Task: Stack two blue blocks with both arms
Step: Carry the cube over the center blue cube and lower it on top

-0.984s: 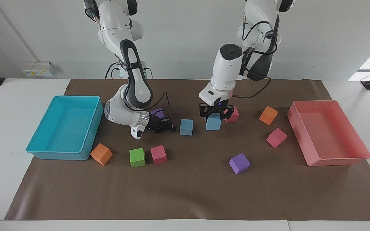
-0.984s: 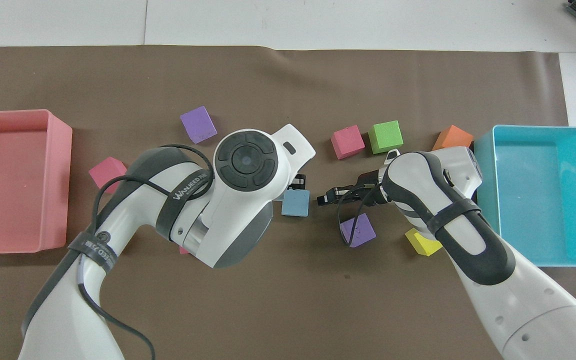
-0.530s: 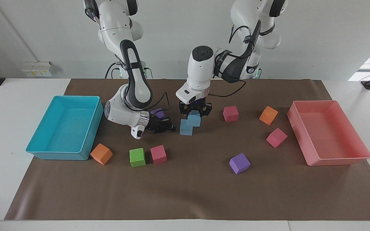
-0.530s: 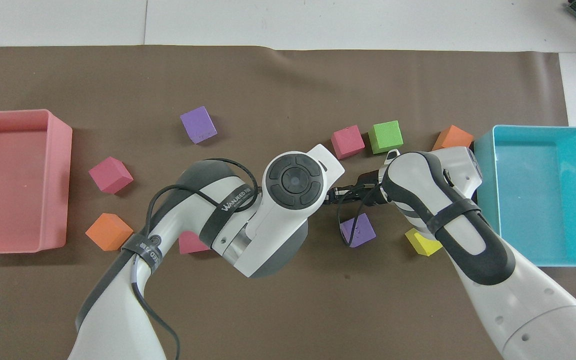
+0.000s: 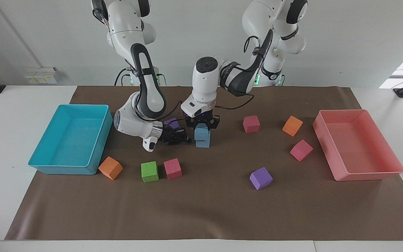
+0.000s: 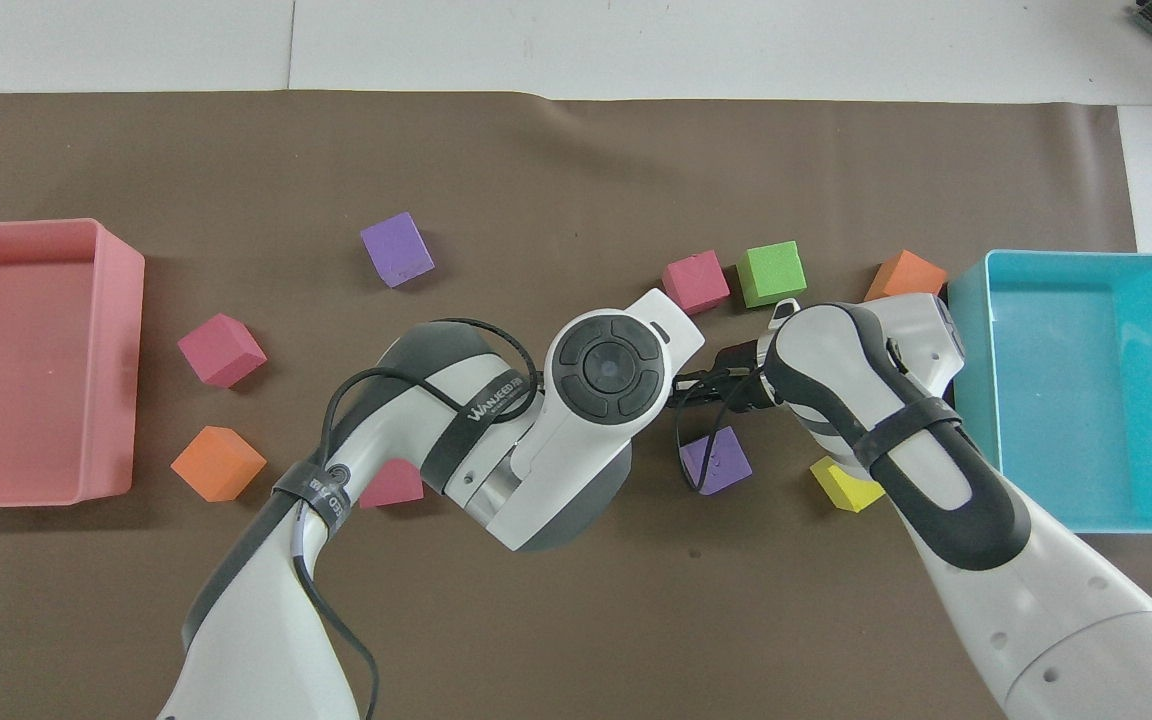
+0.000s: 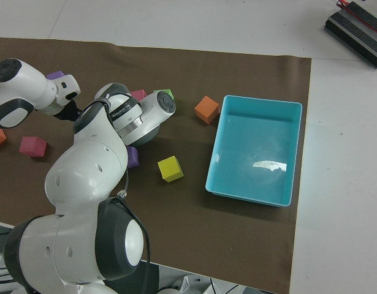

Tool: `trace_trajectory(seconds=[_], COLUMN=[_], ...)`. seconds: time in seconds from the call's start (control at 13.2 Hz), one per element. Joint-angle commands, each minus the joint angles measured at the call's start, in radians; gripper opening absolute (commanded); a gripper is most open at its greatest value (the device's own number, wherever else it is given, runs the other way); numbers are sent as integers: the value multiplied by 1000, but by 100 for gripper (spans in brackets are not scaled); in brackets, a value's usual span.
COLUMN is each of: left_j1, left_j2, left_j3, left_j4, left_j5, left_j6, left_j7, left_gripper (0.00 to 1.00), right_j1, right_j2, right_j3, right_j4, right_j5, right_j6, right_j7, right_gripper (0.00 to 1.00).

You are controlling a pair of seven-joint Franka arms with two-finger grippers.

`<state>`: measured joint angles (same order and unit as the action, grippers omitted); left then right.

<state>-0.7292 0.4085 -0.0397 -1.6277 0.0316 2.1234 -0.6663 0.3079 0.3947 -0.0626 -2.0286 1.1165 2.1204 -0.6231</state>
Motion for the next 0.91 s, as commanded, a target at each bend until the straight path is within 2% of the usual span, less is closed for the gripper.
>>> trace_trajectory(seconds=[0.0, 0.68, 0.76, 0.83], left_j1=[-6, -6, -6, -6], left_j2=[7, -5, -5, -5], left_j3=[6, 7, 9, 9], left_j4=[-7, -35, -35, -35], left_j5=[25, 31, 31, 31], left_j6=[1, -3, -3, -3], left_j7=[-22, -18, -18, -18], left_gripper=[12, 26, 32, 47], right_j1=[-1, -1, -1, -1], right_j2=[-10, -10, -10, -10], right_j3=[6, 6, 6, 6], right_j4=[-18, -19, -19, -19], right_j5=[34, 34, 34, 34], right_j6=[21, 23, 23, 23], right_j7=[-24, -24, -24, -24], right_gripper=[0, 0, 0, 0])
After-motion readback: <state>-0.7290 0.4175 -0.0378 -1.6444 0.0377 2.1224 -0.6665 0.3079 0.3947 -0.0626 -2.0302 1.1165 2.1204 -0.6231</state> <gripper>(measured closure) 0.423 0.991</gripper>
